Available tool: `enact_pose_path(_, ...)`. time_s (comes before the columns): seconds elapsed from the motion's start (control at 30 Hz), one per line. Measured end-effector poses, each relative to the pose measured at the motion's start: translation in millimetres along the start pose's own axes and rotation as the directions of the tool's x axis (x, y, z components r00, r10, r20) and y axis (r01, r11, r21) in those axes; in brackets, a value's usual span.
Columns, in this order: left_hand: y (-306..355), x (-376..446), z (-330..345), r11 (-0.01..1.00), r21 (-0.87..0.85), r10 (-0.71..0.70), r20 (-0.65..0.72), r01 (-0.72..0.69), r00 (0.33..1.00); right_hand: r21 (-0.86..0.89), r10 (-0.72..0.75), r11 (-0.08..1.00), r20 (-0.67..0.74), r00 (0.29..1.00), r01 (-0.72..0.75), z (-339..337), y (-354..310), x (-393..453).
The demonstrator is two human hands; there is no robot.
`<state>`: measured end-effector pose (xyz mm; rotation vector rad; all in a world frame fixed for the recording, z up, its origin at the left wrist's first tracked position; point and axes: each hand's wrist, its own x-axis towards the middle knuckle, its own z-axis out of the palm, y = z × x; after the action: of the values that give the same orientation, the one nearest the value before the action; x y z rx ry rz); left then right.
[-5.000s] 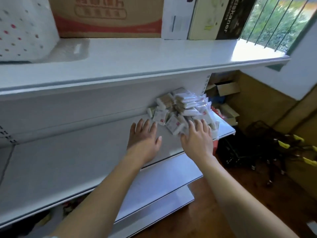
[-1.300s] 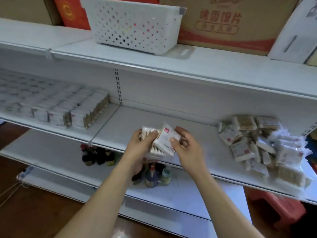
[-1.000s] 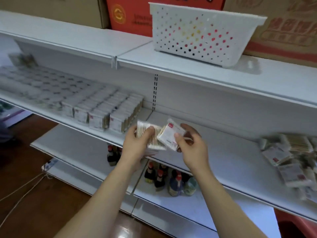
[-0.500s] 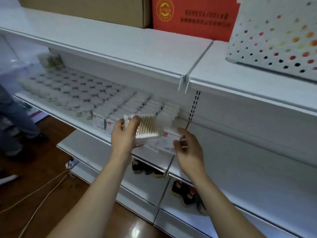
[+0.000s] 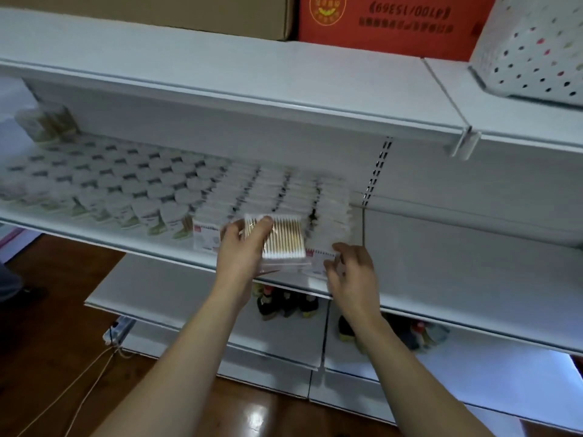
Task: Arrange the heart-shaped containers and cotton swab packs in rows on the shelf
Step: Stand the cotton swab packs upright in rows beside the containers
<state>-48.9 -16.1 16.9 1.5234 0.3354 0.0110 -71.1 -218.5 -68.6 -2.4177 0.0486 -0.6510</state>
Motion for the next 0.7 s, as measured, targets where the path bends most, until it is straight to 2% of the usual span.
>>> enact_pose_path(0.2,2.5,-2.7,3.7,1.000,-0.005,-0.004,0.097,0.005,0.995,-0.079,0.019,0.997,-0.017,1.000,-0.020,2.2,-8.5,-3.5)
enact_pose_path(0.3,3.5,-3.0,8.6,0.999,-0.043,0.004,0.149,0.002,0.989,-0.027,0.074,0.997,-0.079,0.994,-0.076,-9.4,-20.4,-5.0)
enact_pose_path(0.37,2.4,-2.8,13.7,0.998,-0.057,0.020,0.186,-0.010,0.982,0.125,0.181,0.979,-0.143,0.973,-0.164,-25.0,-35.2,-6.6)
enact_pose_path(0.4,1.9,-3.4,17.5,0.998,-0.059,0.035,0.203,-0.024,0.978,0.240,0.259,0.944,-0.112,0.959,-0.227,-33.2,-44.6,-5.8)
enact_pose_path(0.47,2.8,-8.0,27.2,0.997,-0.068,0.049,0.252,-0.033,0.967,0.425,0.354,0.833,0.079,0.932,-0.353,-46.9,-60.7,-2.8)
enact_pose_path(0.53,1.4,-11.3,39.1,0.997,-0.078,0.040,0.303,-0.017,0.952,0.437,0.364,0.795,0.212,0.907,-0.421,-55.7,-68.7,-2.1)
enact_pose_path(0.57,3.5,-14.6,44.1,0.995,-0.096,0.021,0.322,0.011,0.947,0.448,0.398,0.770,0.218,0.891,-0.454,-60.6,-68.3,-2.0)
enact_pose_path(0.63,4.2,-16.7,52.3,0.988,-0.136,-0.023,0.364,0.078,0.931,0.580,0.499,0.645,0.173,0.849,-0.497,-72.7,-60.7,-1.1)
enact_pose_path(0.67,4.2,-16.8,56.8,0.984,-0.146,-0.039,0.381,0.102,0.924,0.647,0.543,0.591,0.122,0.831,-0.481,-79.5,-53.0,-0.2)
enact_pose_path(0.7,4.9,-17.6,61.6,0.982,-0.150,-0.050,0.394,0.118,0.918,0.669,0.557,0.602,0.038,0.830,-0.435,-87.4,-44.7,0.6)
